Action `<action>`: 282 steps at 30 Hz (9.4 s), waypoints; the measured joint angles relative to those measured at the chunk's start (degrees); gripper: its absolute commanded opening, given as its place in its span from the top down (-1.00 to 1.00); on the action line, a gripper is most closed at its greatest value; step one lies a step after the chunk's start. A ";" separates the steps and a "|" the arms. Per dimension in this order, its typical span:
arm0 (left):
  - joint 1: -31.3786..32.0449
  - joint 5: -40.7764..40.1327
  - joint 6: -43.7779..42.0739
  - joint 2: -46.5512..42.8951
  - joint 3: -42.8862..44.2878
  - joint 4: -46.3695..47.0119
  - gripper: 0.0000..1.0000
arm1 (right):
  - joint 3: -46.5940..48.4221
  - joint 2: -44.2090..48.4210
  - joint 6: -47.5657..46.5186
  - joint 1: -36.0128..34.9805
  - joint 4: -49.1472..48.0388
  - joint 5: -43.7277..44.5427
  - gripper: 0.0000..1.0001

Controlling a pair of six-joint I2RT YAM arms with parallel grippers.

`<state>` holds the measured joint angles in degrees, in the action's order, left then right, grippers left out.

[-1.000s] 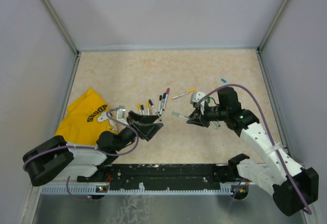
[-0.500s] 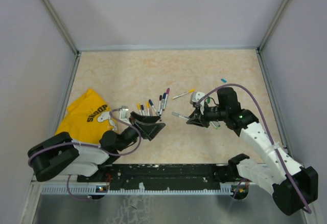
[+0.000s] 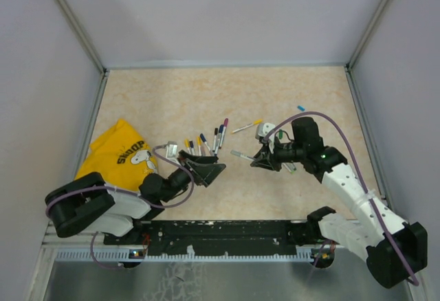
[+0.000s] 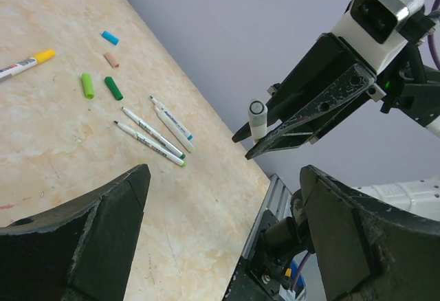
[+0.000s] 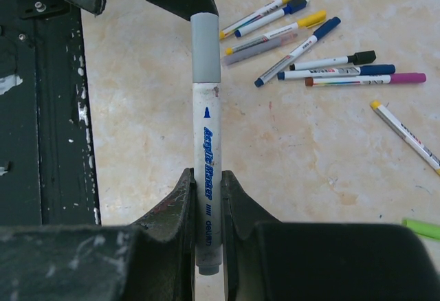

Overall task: Open the pen caps
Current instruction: Open the pen cap from the pen, then place the pen at the center of the board, then place the pen cap at the center of the board, then pick up the pen from the center of the board.

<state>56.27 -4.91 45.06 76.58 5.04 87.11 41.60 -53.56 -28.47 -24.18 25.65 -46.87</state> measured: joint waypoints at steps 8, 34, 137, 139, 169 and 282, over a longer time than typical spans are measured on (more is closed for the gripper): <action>0.68 -1.60 0.83 3.48 1.38 0.04 -0.89 | 0.00 -0.22 0.24 0.00 -0.44 0.02 1.00; 3.87 -7.98 2.75 12.15 8.44 0.11 -0.81 | 0.00 -0.57 2.86 0.00 -2.67 1.16 1.00; -14.80 -3.21 -2.89 -33.51 -3.91 -37.42 1.00 | -3.30 -22.05 5.18 3.37 1.60 36.44 0.43; -14.80 -2.84 -2.82 -32.85 -3.91 -37.40 1.00 | -3.13 -22.05 5.18 3.37 1.57 36.46 0.42; -14.80 10.14 -2.01 -16.48 2.05 -33.48 1.00 | -0.24 -16.68 4.17 3.37 3.63 36.92 0.23; -16.22 11.15 -63.39 48.46 95.23 -109.13 -0.73 | -0.24 -6.99 3.43 12.00 2.95 36.87 0.26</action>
<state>40.05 6.24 -18.33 125.03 100.27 -22.02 41.36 -60.55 -25.04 -12.19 28.60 -10.00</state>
